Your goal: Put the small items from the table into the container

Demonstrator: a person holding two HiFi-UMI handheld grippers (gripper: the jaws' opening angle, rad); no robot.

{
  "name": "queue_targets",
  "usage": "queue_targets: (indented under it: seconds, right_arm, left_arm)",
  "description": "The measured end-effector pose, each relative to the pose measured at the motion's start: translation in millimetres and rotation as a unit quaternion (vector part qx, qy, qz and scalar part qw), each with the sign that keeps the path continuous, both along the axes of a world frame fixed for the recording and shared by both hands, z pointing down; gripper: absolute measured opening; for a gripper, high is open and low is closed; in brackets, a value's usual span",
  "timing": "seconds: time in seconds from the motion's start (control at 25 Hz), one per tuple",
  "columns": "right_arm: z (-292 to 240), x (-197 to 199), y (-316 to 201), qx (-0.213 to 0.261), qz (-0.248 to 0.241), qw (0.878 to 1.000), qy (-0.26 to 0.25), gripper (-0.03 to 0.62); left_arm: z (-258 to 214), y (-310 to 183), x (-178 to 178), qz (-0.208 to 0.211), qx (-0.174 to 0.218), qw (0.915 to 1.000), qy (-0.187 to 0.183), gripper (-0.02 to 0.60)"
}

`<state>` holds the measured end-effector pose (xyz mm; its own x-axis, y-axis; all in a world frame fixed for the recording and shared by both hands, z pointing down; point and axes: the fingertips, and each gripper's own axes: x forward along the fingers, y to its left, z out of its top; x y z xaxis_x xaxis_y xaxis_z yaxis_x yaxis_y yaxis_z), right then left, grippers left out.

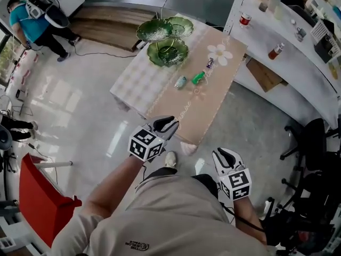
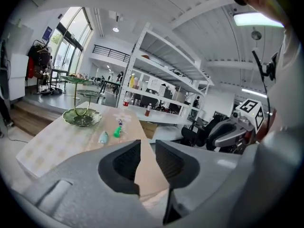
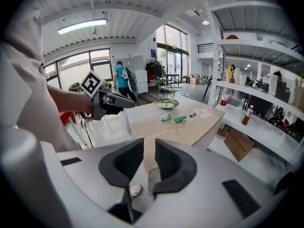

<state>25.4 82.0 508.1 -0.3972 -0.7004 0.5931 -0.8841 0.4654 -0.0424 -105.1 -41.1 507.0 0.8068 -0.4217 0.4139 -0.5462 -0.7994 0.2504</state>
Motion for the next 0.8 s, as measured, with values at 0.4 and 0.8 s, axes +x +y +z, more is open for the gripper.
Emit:
queue_targets:
  seconds: [0.4, 0.8]
  right_arm:
    - [-0.1, 19.8, -22.0, -0.015, 0.067, 0.998, 0.004, 0.084]
    - [4.6, 75.7, -41.4, -0.04, 0.084, 0.996, 0.007, 0.084]
  left_arm:
    - [71.9, -100.3, 1.0, -0.019, -0.018, 0.9985, -0.048, 0.146]
    - [129.5, -191.7, 25.9, -0.082, -0.026, 0.9908, -0.104, 0.156]
